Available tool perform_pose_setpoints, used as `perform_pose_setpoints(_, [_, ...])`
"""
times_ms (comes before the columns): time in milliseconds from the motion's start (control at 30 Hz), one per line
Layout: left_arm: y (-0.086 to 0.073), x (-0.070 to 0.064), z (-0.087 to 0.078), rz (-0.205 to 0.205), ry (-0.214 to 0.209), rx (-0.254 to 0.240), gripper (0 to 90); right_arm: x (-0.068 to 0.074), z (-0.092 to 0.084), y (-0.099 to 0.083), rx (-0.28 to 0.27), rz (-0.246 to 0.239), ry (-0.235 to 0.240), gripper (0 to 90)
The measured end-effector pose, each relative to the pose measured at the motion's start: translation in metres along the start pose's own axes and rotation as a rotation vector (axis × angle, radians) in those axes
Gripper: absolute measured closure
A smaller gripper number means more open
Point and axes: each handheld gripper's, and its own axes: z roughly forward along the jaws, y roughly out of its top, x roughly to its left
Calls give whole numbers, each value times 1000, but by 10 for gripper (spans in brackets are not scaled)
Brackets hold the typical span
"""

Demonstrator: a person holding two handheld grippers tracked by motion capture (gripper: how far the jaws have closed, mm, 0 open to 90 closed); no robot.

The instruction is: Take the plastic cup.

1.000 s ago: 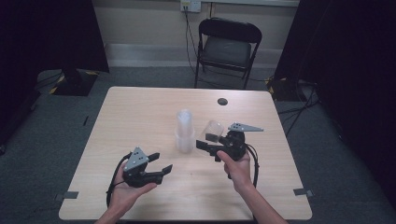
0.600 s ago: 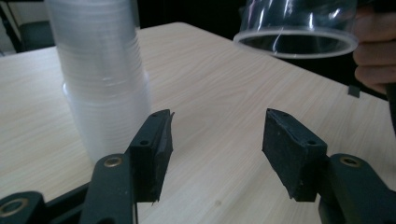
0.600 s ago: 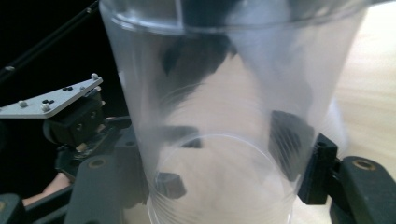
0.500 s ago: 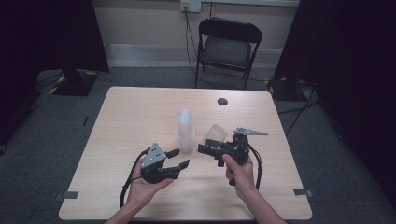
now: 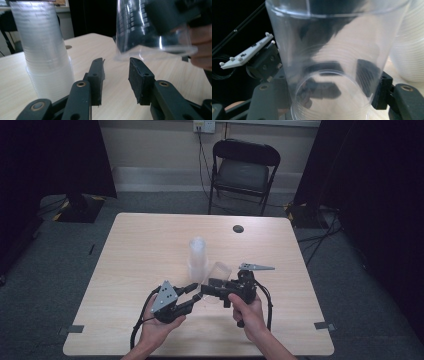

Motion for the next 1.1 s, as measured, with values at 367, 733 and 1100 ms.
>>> perform_pose_setpoints(367, [2, -7, 0, 33, 33, -84, 714, 5, 12, -4, 23, 68, 63, 360])
perform_pose_setpoints(733, [-1, -11, 1, 38, 69, -116, 687, 10, 18, -7, 31, 109, 41, 386])
perform_pose_setpoints(1100, [-2, -14, 2, 64, 87, -134, 691, 5, 19, -9, 35, 197, 76, 379])
